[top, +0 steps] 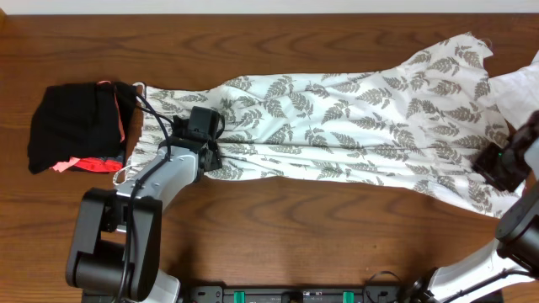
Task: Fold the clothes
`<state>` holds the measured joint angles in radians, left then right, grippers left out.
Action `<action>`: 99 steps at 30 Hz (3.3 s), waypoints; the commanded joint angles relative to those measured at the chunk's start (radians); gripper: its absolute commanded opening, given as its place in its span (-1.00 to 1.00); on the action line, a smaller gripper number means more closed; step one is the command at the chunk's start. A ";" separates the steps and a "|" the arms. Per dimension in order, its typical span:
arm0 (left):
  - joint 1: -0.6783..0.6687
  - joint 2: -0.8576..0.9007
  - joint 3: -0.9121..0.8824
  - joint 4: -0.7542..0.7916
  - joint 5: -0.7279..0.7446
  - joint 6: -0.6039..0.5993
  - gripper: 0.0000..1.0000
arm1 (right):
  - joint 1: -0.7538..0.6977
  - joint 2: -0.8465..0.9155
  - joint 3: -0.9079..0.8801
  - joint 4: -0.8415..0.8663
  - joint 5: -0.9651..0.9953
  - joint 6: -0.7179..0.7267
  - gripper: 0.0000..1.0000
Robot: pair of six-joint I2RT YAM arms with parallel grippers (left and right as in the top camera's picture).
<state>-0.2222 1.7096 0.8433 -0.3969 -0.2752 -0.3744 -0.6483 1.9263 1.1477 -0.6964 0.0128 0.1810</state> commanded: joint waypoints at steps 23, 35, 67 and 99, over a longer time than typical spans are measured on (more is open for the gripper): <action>0.011 -0.081 -0.025 -0.076 0.021 0.079 0.83 | -0.071 -0.109 -0.048 -0.084 -0.011 0.004 -0.14; 0.011 -0.295 -0.025 -0.065 0.022 0.089 0.86 | -0.070 -0.421 -0.048 -0.019 -0.096 0.005 -0.14; 0.010 0.129 0.570 -0.069 0.232 0.206 0.99 | 0.192 0.008 0.763 -0.288 -0.140 -0.347 0.31; 0.007 0.463 0.570 0.275 0.242 0.292 0.98 | 0.224 0.598 0.892 0.270 -0.275 -0.392 0.86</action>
<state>-0.2169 2.1368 1.4014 -0.1234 -0.0326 -0.0994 -0.4431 2.5031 2.0167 -0.4438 -0.2436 -0.1970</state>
